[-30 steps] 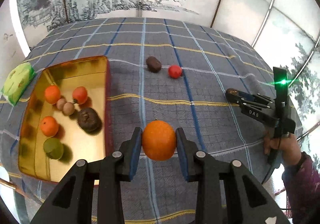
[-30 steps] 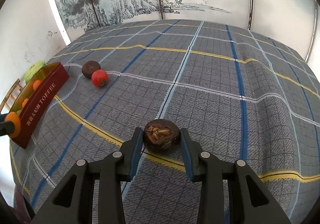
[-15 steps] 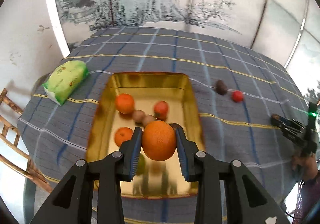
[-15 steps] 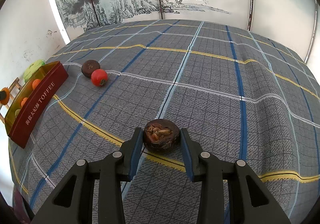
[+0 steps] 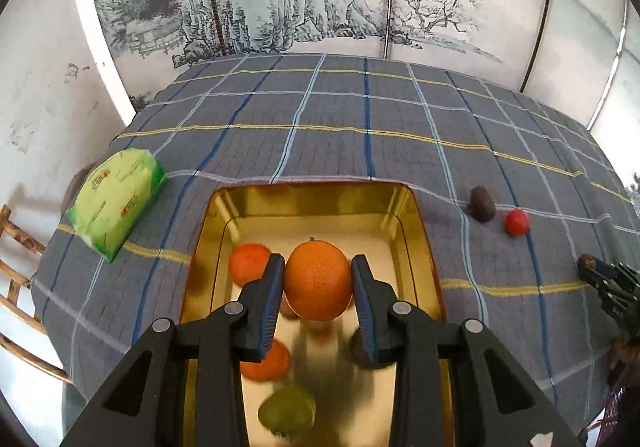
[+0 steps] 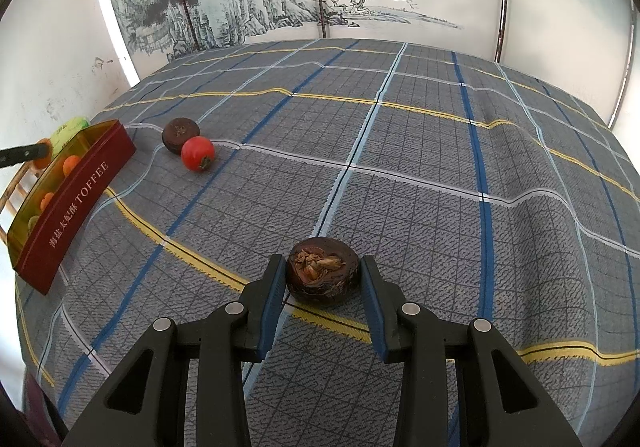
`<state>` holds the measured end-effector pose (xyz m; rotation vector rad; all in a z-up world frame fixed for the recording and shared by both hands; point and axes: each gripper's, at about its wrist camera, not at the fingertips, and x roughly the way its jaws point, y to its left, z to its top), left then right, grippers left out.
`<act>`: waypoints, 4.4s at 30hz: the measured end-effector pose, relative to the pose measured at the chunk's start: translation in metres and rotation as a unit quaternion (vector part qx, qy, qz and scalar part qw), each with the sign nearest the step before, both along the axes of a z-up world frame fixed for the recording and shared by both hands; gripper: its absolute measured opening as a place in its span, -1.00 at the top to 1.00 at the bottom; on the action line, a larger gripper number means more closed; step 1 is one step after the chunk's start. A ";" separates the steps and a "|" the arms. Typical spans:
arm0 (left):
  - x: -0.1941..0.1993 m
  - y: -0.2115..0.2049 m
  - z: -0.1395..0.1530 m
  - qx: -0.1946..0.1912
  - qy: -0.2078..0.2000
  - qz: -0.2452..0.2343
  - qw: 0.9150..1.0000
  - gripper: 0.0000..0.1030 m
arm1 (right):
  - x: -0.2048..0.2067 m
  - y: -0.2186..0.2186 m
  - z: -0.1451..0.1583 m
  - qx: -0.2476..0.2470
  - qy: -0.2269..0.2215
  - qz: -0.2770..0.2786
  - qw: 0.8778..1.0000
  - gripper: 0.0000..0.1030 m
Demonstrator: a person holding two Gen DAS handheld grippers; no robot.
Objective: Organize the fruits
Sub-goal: 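Lower mandarin into gold tin and open left tool, then withdraw left tool from gold tin while right tool holds dark brown fruit, then carry dark brown fruit over gold tin with right tool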
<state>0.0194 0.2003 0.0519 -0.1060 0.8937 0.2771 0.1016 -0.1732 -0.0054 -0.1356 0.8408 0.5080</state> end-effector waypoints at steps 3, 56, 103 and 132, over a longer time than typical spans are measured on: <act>0.015 0.005 -0.005 -0.004 0.008 0.001 1.000 0.41 | 0.000 0.000 0.000 0.000 0.000 0.000 1.000 0.26; -0.012 -0.036 0.002 0.068 -0.002 0.013 0.998 -0.34 | -0.001 0.003 0.000 -0.005 -0.002 0.000 1.000 0.26; -0.141 -0.020 0.002 0.041 -0.011 0.081 0.996 -0.67 | -0.138 0.188 0.073 0.008 -0.026 0.219 0.975 0.26; -0.160 0.014 -0.023 0.020 0.010 0.107 0.994 -0.68 | -0.124 0.273 0.047 -0.018 0.003 0.254 0.967 0.26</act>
